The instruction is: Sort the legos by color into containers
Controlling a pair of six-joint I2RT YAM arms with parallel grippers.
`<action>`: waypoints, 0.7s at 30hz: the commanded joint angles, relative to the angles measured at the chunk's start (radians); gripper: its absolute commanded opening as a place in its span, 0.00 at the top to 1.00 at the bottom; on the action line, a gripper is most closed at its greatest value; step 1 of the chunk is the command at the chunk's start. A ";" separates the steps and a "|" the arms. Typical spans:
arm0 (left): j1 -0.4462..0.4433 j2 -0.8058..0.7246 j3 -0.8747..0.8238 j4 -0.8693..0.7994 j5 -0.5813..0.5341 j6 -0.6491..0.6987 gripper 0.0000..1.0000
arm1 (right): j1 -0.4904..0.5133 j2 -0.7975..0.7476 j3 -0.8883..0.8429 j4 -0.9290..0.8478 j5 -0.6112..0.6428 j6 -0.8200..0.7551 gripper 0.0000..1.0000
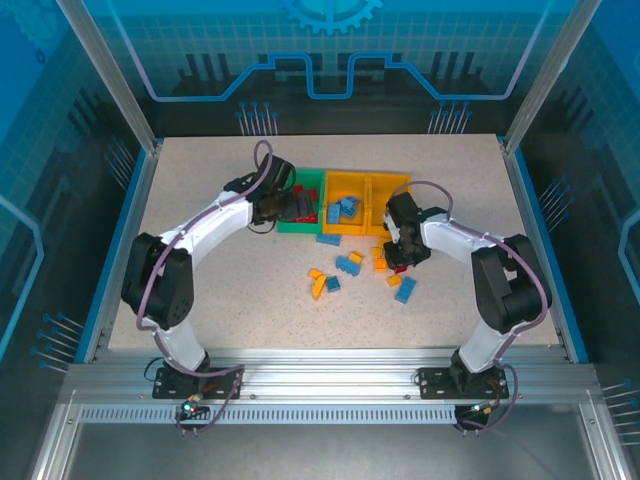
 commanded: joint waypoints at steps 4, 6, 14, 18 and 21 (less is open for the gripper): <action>-0.012 -0.113 -0.137 0.055 0.002 -0.049 0.01 | 0.005 -0.144 0.091 -0.064 -0.114 0.054 0.72; -0.011 -0.135 -0.186 0.071 -0.006 -0.068 0.01 | 0.003 -0.166 0.124 -0.025 -0.227 0.097 0.72; -0.057 -0.182 -0.302 0.075 -0.015 -0.103 0.01 | 0.049 0.052 0.394 0.159 -0.599 0.330 0.74; -0.096 -0.181 -0.336 0.076 -0.025 -0.128 0.01 | 0.103 0.203 0.601 0.130 -0.603 0.358 0.74; -0.110 -0.190 -0.379 0.107 -0.019 -0.147 0.01 | 0.122 0.325 0.752 0.062 -0.562 0.389 0.74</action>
